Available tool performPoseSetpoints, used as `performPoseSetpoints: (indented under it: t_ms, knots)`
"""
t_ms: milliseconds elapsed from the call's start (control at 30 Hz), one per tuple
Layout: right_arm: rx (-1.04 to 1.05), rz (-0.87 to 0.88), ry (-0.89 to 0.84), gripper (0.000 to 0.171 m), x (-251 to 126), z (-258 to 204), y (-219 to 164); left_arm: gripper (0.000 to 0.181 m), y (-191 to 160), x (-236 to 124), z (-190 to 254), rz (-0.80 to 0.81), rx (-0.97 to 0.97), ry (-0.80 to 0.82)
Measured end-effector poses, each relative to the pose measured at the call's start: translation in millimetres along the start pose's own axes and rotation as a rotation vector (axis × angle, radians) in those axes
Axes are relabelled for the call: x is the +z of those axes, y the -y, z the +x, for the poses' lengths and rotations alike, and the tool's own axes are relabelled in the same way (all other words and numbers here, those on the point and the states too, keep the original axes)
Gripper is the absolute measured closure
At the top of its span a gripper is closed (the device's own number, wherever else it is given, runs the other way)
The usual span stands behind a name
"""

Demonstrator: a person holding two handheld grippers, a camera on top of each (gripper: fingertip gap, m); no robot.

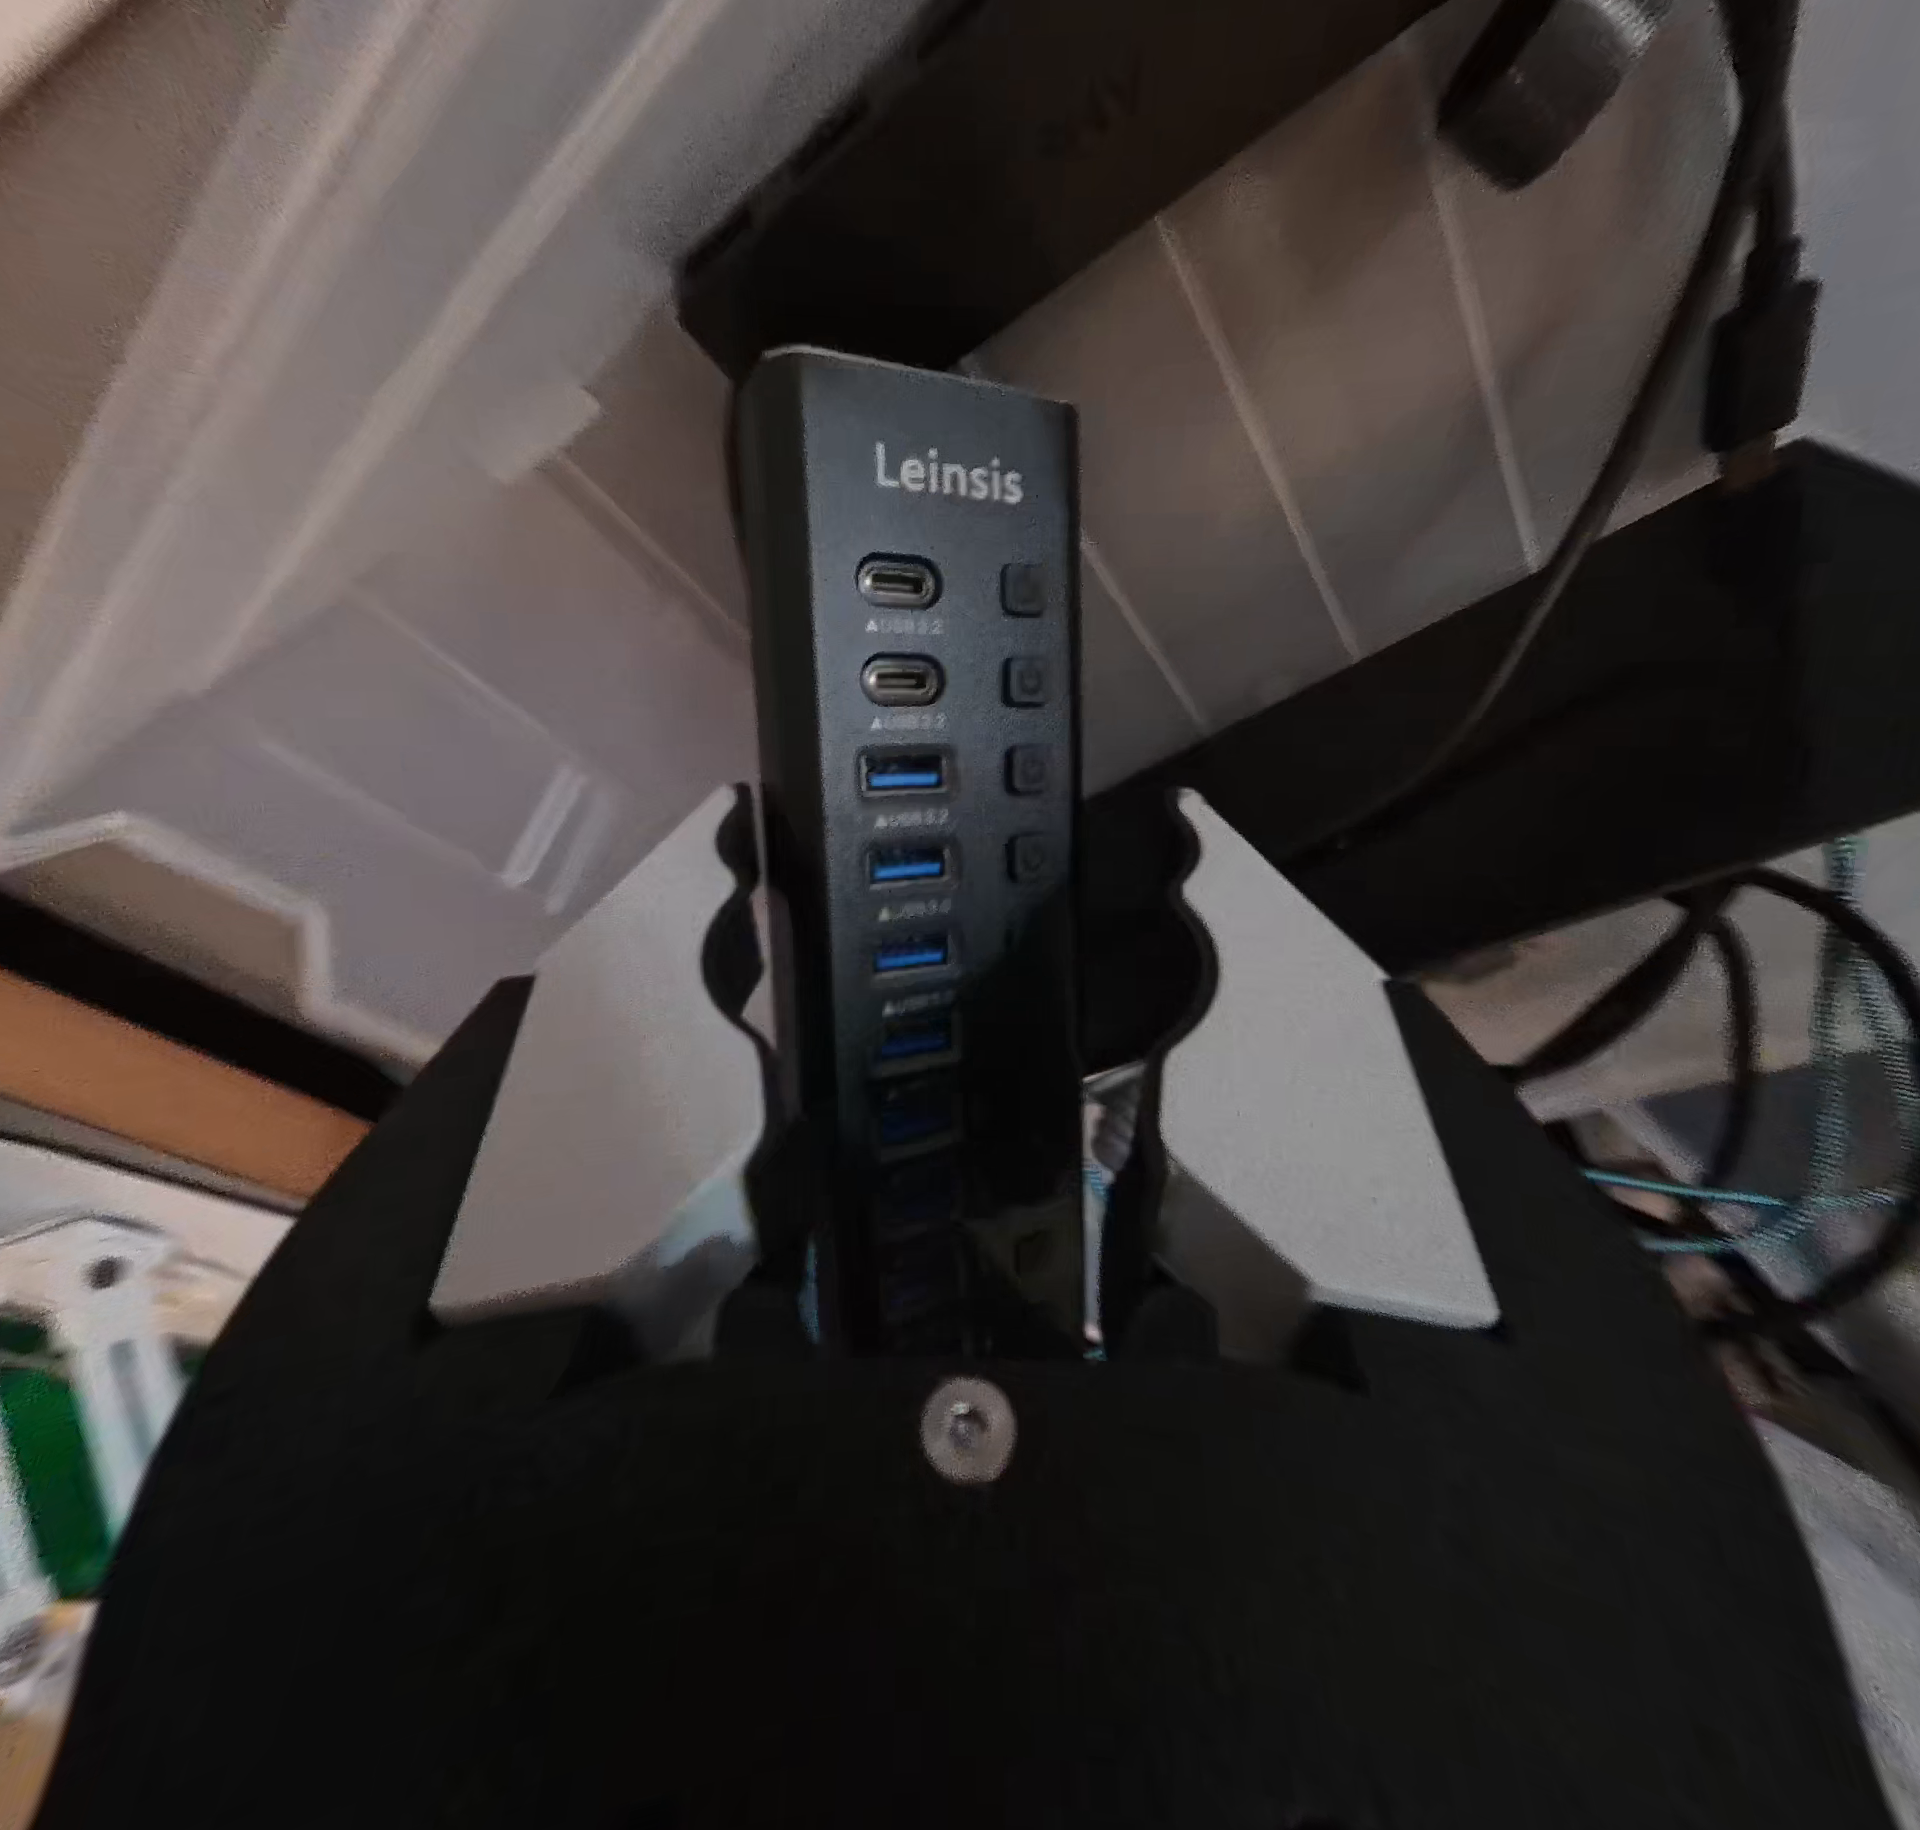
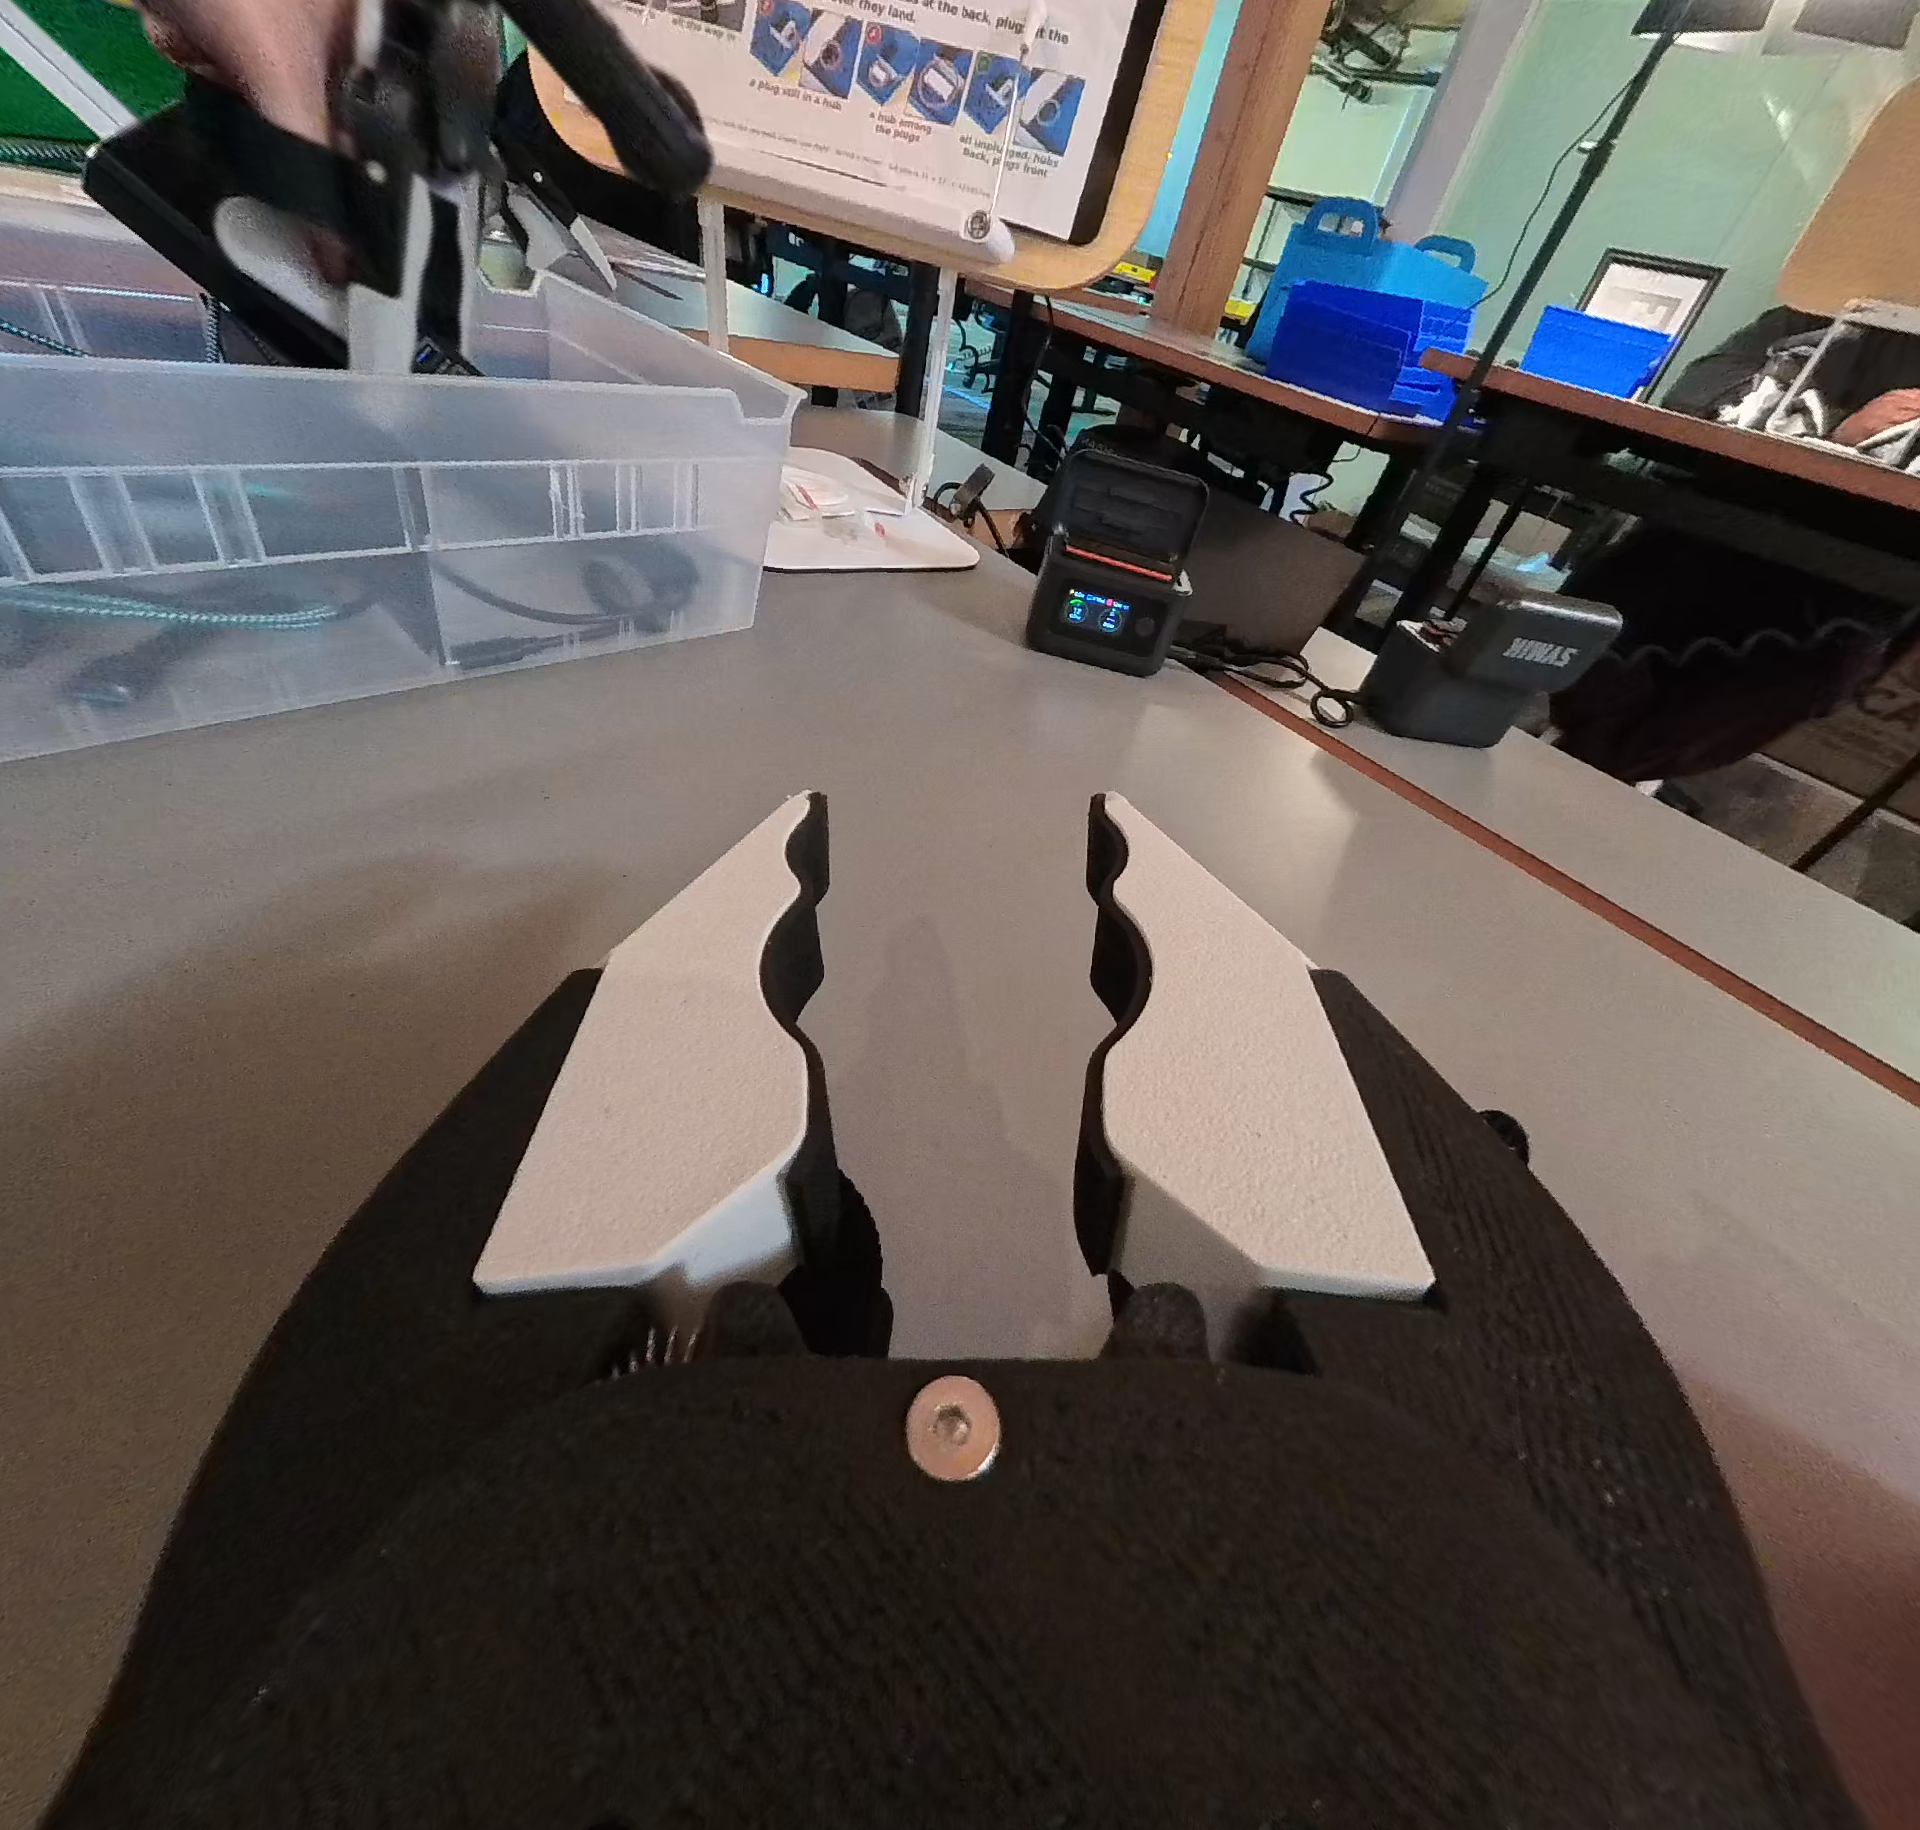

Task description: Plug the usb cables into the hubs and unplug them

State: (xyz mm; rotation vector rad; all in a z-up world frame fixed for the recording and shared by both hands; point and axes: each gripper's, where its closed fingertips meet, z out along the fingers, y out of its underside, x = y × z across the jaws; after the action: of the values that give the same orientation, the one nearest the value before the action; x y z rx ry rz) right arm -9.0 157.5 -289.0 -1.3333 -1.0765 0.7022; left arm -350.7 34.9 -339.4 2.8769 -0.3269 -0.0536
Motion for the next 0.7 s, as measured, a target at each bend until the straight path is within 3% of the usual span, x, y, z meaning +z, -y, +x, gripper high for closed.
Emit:
performPoseSetpoints:
  t_ms: [67, 100, 233, 333, 500, 600, 700]
  knots:
    - [0.002, 0.0, 0.002, 0.122, 0.0, 0.1, 0.0, 0.105, -3.4, 5.6, 4.9, -0.075, -0.06, -0.076]
    - [0.004, 0.0, 0.003, 0.122, 0.1, 0.1, -0.1, 0.121, -5.5, 7.0, -0.1, -0.109, -0.069, -0.065]
    - [0.004, -0.001, 0.006, 0.122, 0.3, -0.2, -0.1, 0.123, -4.6, 6.6, -2.7, -0.109, 0.003, -0.046]
    - [0.001, -0.003, 0.01, 0.122, 0.6, -0.9, -0.2, 0.123, 6.3, -2.9, -2.5, 0.015, 0.092, 0.064]
    - [0.011, -0.005, 0.014, 0.123, 0.9, -1.7, -0.2, 0.123, 7.1, -34.5, 8.6, 0.196, 0.243, 0.391]
    - [0.011, -0.008, 0.018, 0.123, 1.6, -3.0, -0.4, 0.124, 6.3, -73.1, 15.3, 0.319, 0.302, 0.624]
    - [0.009, -0.006, 0.017, 0.123, 2.4, -3.8, 0.1, 0.125, 19.5, -116.6, 44.8, 0.502, 0.341, 0.661]
